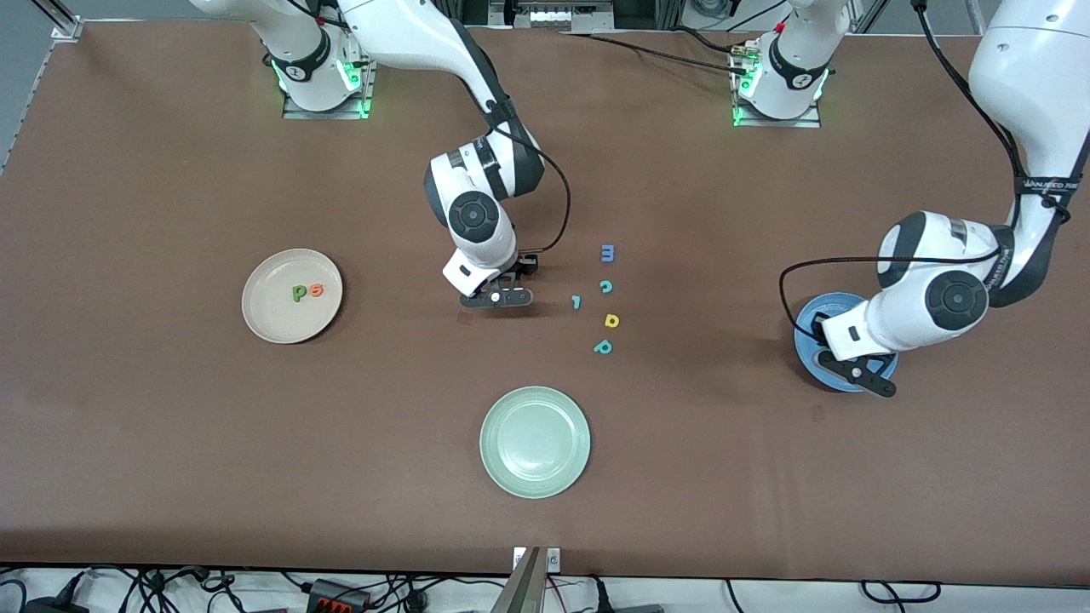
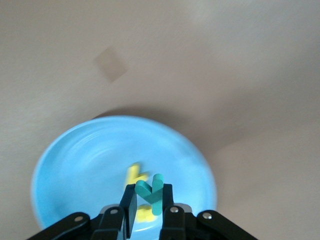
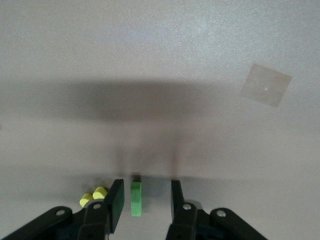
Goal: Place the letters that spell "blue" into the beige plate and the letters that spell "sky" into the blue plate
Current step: 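Place the y on the blue plate with the left gripper, then place the green piece on the beige plate while the left gripper withdraws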
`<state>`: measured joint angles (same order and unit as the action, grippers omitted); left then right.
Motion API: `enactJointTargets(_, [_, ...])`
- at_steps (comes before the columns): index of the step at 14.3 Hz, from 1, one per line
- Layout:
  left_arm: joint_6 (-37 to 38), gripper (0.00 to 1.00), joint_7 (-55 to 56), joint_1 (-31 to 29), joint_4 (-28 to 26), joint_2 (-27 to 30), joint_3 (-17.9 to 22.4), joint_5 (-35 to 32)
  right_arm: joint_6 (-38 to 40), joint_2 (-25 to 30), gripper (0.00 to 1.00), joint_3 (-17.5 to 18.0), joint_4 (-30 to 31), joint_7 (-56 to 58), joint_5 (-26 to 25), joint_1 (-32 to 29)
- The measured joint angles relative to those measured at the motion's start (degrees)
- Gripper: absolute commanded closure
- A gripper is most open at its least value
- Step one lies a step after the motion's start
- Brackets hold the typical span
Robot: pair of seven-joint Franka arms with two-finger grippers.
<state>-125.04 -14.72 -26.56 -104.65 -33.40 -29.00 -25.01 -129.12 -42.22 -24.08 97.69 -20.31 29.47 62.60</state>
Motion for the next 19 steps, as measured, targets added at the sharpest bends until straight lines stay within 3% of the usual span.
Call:
enactJointTargets(3, [-0.01,0.90,-6.85,-0.56,0.37,-1.86,2.32,-1.27,0.01,0.00,0.55,0.02,-0.01,0.01,0.00,0.01])
enactJointTargets(4, [-0.03,0.85,-9.01,-0.59,0.48,-2.20,3.10,-1.30,0.02,0.00,0.55,0.12,-0.01,0.02,0.00,0.04])
enactJointTargets(5, [-0.03,0.72,-10.75,-0.60,0.63,-2.41,3.60,-1.30,0.02,-0.01,0.55,0.22,-0.01,0.02,0.00,0.10])
enactJointTargets(6, [-0.03,0.28,-11.86,-0.61,0.72,-2.46,3.80,-1.30,0.02,-0.03,0.55,0.27,-0.01,0.02,0.00,0.19])
enactJointTargets(7, [-0.03,0.00,-12.37,-0.59,0.82,-2.46,3.80,-1.30,0.02,-0.05,0.56,0.28,-0.01,0.02,0.00,0.28])
enactJointTargets(10, [0.22,0.00,-12.81,-0.42,1.48,-2.22,3.12,-1.31,0.02,-0.07,0.62,0.29,-0.01,0.02,0.00,0.42])
enactJointTargets(13, [5.07,0.00,-12.78,0.11,3.30,-0.59,-0.04,-1.31,0.03,-0.10,0.66,0.32,-0.01,0.02,0.00,0.44])
enactJointTargets(17, [17.20,0.00,-12.69,0.41,9.80,1.39,-5.88,-1.31,0.05,-0.34,0.68,0.85,-0.01,0.02,0.00,0.50])
enactJointTargets(19, [25.16,0.00,-12.19,0.46,14.61,1.84,-8.91,-1.30,0.05,-0.47,0.76,0.92,-0.01,0.02,0.00,0.60])
